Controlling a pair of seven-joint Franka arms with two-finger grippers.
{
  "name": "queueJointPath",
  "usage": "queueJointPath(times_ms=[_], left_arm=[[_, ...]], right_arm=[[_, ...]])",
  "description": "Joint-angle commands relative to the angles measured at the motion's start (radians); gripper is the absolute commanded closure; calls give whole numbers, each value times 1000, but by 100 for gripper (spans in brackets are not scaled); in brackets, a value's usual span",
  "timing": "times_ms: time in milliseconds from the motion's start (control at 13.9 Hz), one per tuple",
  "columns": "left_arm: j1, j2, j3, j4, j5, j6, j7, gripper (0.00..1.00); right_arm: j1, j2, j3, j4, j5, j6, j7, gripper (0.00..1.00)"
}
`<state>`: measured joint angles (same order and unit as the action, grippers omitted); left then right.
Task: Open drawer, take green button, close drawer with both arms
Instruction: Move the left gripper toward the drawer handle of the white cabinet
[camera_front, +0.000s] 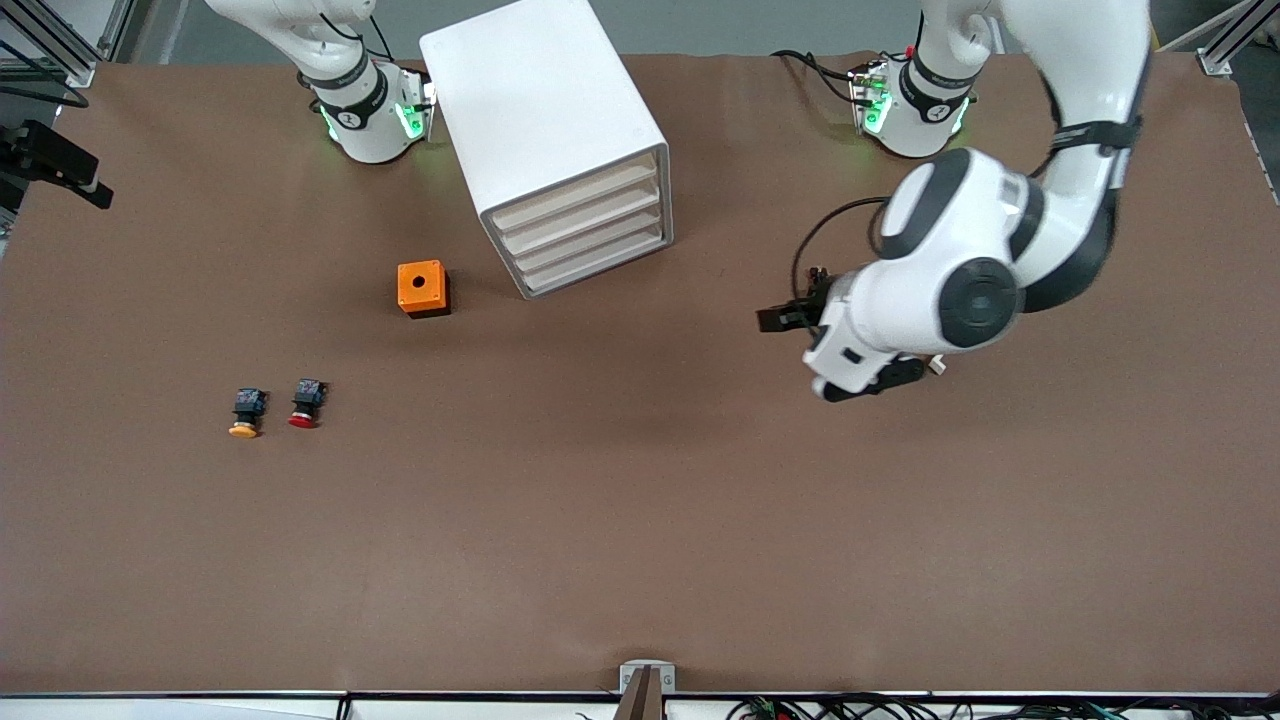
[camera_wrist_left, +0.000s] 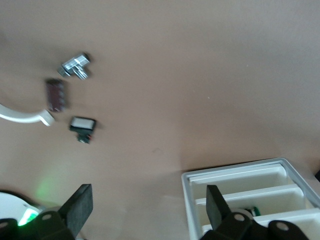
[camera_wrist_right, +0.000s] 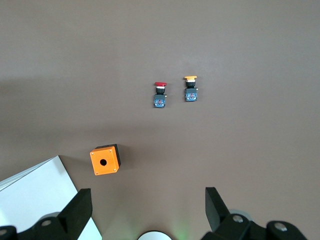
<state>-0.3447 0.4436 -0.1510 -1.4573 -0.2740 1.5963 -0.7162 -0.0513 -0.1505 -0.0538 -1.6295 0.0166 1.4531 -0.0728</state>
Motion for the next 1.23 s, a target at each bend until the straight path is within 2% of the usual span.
queueJointPath(times_ms=[0, 216, 649, 937, 1153], left_arm=[[-60, 55, 7, 57, -8, 3, -119, 0], [-125, 128, 7, 69, -10, 78, -285, 0], [-149, 254, 7, 112, -183, 174, -573, 0], [-149, 332, 8, 110, -348, 166, -809, 0], [-149, 374, 8, 126, -366, 165, -983, 0]], right_arm=[[8, -12, -4, -6, -12, -5, -5, 0], [10, -12, -4, -4, -12, -4, -5, 0], [8, -9, -6, 2, -12, 3, -5, 0], [1, -3, -8, 3, -14, 1, -7, 0], [-4, -1, -14, 8, -14, 3, -7, 0]])
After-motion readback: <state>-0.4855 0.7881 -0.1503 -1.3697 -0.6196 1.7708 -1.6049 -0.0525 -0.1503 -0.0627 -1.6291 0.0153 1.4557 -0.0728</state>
